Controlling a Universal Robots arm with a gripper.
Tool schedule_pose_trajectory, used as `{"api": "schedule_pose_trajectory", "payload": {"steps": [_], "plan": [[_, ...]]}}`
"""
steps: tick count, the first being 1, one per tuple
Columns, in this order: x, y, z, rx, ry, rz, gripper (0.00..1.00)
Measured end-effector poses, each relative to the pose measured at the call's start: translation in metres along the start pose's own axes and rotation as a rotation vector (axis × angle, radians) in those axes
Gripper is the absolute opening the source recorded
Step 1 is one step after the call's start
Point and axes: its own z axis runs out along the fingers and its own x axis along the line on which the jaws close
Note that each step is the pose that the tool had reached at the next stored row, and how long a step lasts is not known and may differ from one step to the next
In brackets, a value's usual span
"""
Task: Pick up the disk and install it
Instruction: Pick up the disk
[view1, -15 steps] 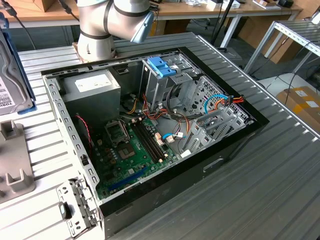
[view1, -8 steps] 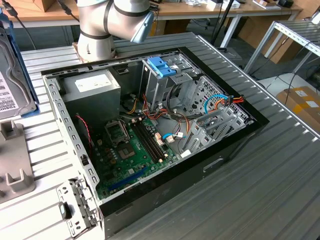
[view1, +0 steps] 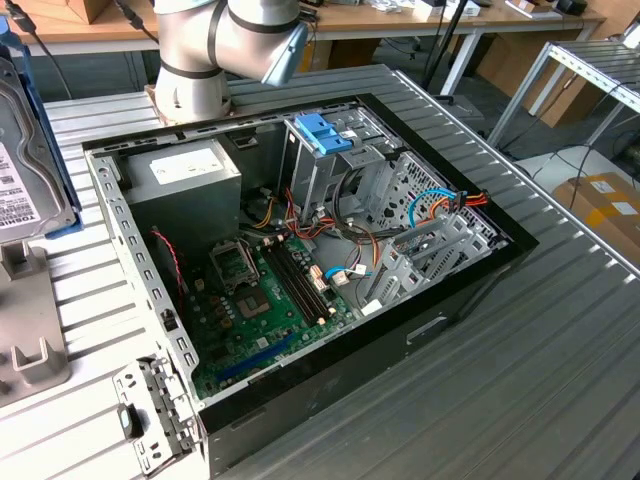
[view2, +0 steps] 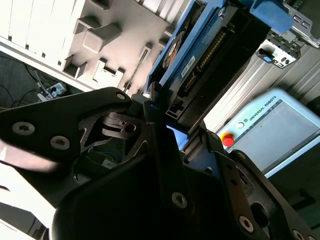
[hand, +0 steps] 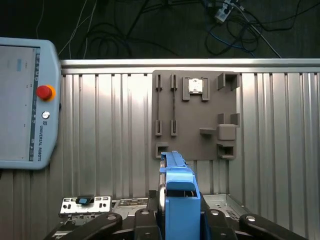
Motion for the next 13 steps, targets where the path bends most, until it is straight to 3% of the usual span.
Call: {"api": "schedule_pose_trajectory", "payload": {"steps": [13], "plan": [[0.0047, -0.0039, 0.0005, -0.0002, 0.0003, 0.000, 0.37]]}}
